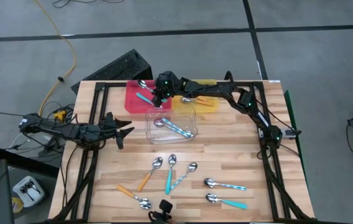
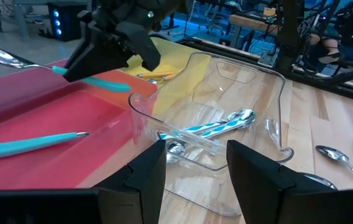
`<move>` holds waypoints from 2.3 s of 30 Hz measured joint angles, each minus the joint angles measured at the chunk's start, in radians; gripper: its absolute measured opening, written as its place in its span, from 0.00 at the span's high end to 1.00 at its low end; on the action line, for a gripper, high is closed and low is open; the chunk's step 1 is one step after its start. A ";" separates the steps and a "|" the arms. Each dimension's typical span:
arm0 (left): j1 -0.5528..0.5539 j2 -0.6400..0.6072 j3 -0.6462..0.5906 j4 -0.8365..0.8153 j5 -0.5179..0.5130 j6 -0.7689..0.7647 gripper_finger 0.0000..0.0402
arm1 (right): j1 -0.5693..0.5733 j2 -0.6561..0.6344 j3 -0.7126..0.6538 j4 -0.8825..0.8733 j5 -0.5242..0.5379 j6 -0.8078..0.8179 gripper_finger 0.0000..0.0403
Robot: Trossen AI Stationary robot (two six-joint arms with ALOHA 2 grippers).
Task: Sort silverware by color (type)
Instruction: Put the light green spoon into the red bin, then put the green patterned spoon into the transparent bin
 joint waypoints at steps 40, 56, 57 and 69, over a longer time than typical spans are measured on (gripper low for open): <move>0.000 0.000 0.000 0.000 0.000 0.001 0.62 | 0.043 0.020 -0.002 0.005 0.191 -0.001 0.77; 0.000 0.000 0.000 0.000 -0.021 0.002 0.62 | 0.042 0.020 -0.002 -0.036 0.192 0.007 0.77; 0.000 0.000 0.000 0.000 -0.021 0.002 0.62 | 0.042 0.020 -0.002 -0.035 0.191 0.006 0.77; 0.000 0.000 0.000 0.000 -0.022 0.002 0.62 | 0.042 0.020 -0.002 -0.035 0.189 -0.001 0.65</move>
